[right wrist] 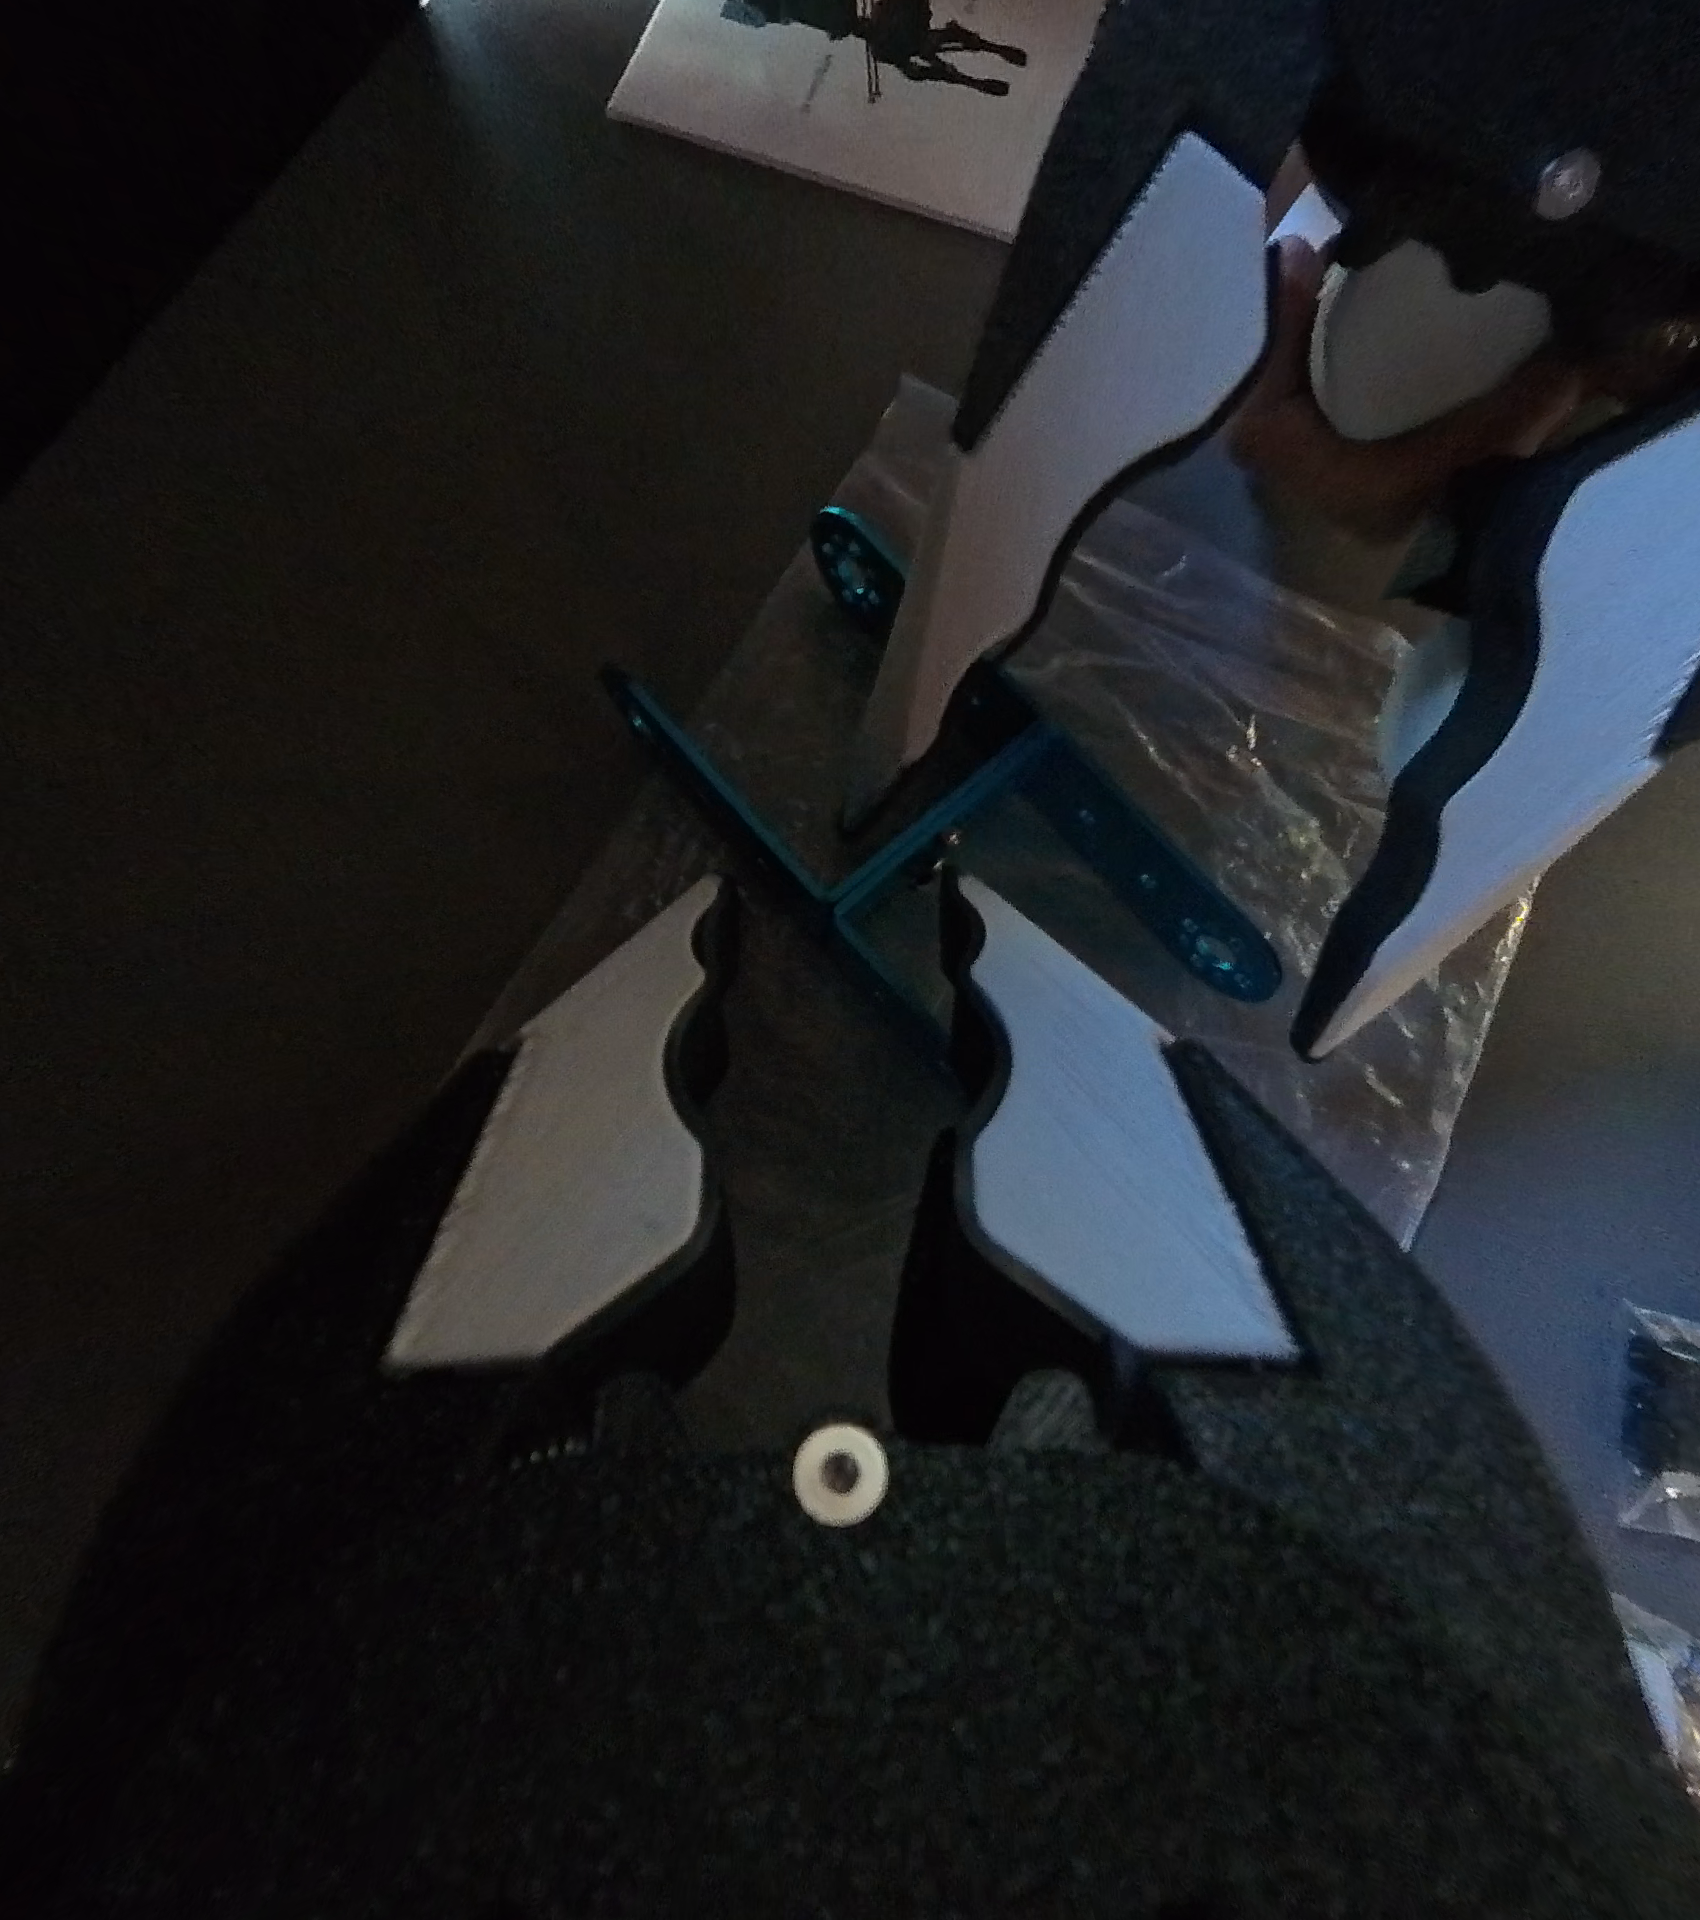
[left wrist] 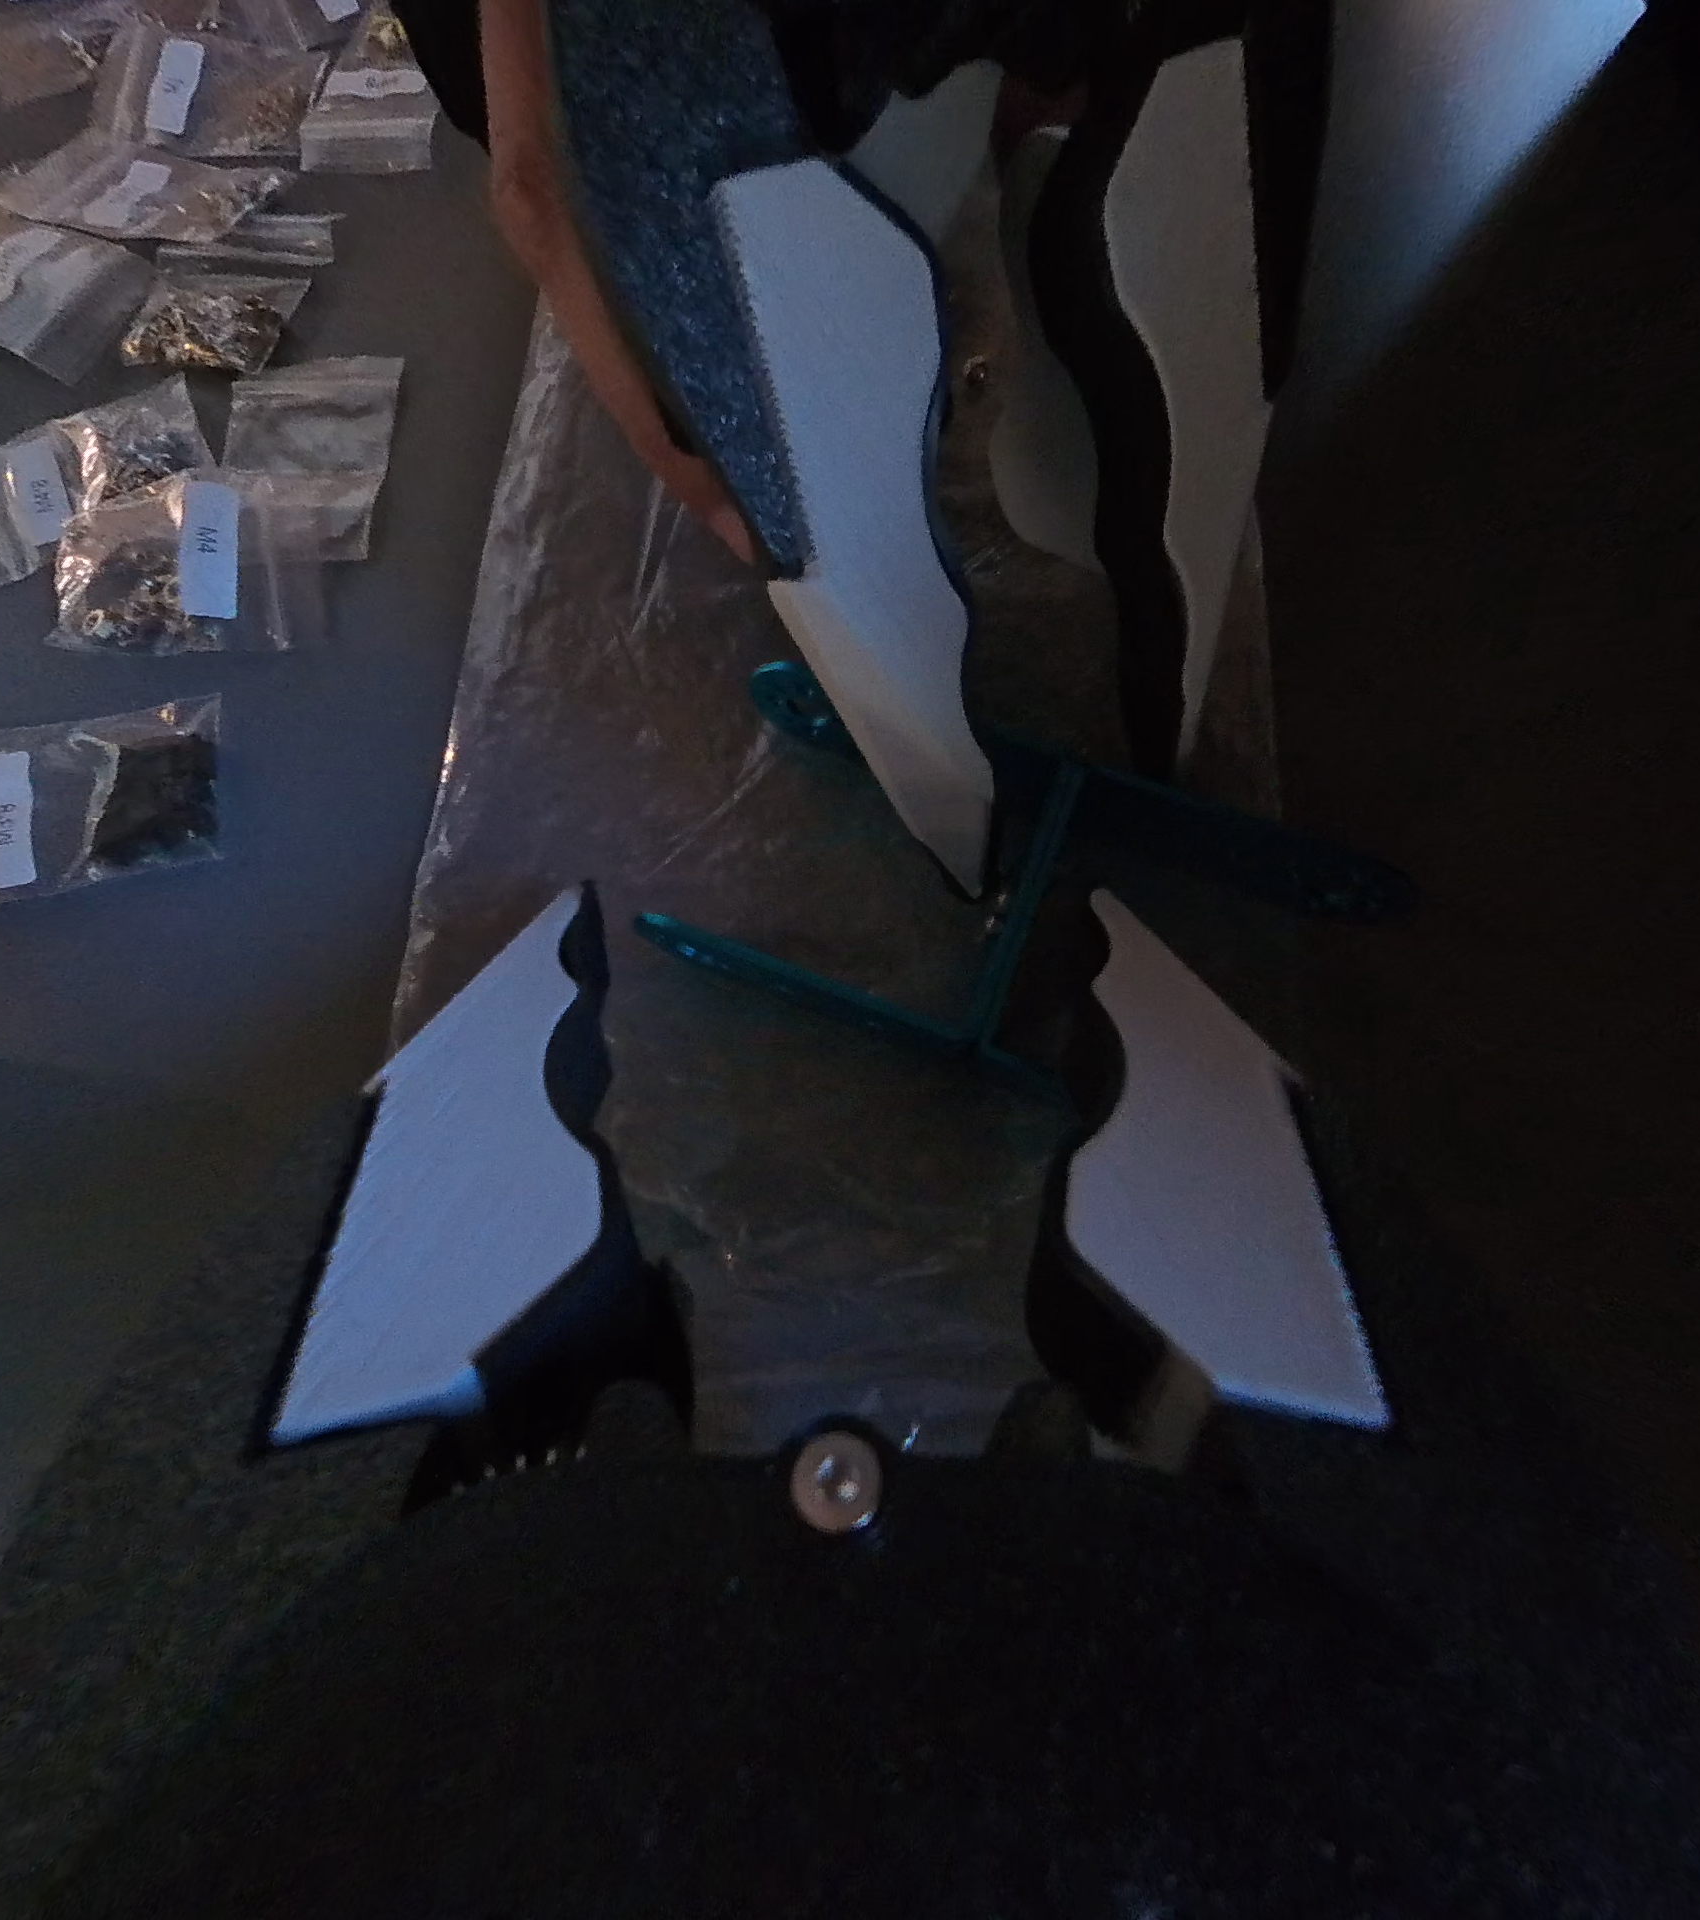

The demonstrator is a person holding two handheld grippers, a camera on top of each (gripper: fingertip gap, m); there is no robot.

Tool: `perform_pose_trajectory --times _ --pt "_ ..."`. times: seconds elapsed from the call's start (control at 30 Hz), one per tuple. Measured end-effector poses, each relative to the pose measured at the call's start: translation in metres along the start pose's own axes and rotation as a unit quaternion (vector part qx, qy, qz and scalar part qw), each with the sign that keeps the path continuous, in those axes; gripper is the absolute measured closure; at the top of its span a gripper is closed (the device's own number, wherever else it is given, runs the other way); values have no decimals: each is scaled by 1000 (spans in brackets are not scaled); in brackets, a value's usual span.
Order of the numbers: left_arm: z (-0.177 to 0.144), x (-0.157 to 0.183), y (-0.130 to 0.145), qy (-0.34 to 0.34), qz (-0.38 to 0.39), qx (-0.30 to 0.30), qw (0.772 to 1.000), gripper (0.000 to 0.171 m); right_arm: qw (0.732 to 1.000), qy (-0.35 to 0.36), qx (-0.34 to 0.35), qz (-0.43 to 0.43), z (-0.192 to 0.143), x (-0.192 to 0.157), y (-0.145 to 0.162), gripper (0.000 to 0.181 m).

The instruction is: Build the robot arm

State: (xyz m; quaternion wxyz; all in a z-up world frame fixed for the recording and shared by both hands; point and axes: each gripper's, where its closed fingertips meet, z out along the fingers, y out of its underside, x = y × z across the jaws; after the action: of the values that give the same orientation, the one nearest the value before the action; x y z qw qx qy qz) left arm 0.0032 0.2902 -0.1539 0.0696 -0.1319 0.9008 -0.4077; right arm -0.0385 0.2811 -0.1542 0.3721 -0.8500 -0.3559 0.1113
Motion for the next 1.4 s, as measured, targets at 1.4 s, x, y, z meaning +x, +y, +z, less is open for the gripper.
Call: perform_pose_trajectory --times 1.4 --pt "3 1 1 -2 13 -8 1000 93 1000 -13 -16 -6 1 -7 2 135"
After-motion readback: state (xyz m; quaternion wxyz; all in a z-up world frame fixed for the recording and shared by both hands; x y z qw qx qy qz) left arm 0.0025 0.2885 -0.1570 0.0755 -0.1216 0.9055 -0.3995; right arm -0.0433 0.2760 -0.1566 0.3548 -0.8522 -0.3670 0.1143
